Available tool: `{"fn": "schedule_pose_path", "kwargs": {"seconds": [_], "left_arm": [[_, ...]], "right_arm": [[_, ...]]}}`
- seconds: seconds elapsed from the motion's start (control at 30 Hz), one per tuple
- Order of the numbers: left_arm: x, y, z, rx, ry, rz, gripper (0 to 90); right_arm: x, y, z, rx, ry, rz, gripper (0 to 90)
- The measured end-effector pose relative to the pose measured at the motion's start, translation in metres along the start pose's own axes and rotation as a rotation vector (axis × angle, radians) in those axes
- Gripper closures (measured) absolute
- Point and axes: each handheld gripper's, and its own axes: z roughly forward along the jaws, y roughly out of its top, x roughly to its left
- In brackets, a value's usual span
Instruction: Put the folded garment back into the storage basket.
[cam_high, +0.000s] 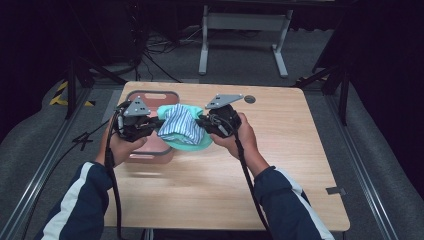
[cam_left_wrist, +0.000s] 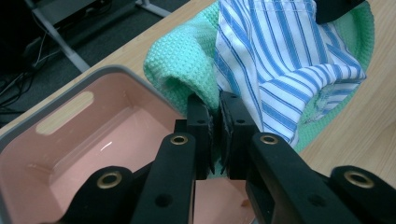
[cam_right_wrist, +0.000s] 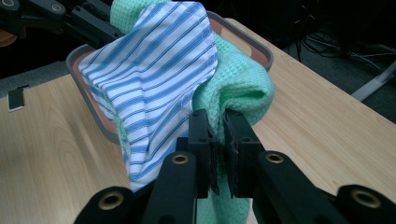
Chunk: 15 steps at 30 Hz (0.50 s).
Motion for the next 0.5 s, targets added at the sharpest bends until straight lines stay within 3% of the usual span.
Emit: {"fn": "schedule_pose_path", "kwargs": {"seconds": [0.23, 0.5], "left_arm": [[0.019, -0.015, -0.014, -0.009, 0.029, -0.046, 83.6], [0.037, -0.027, -0.03, 0.005, 0.071, -0.068, 83.6]], "right_arm": [[0.011, 0.016, 0.024, 0.006, 0.025, -0.012, 82.3], [0.022, 0.03, 0.045, 0.015, 0.048, -0.024, 82.3]]}}
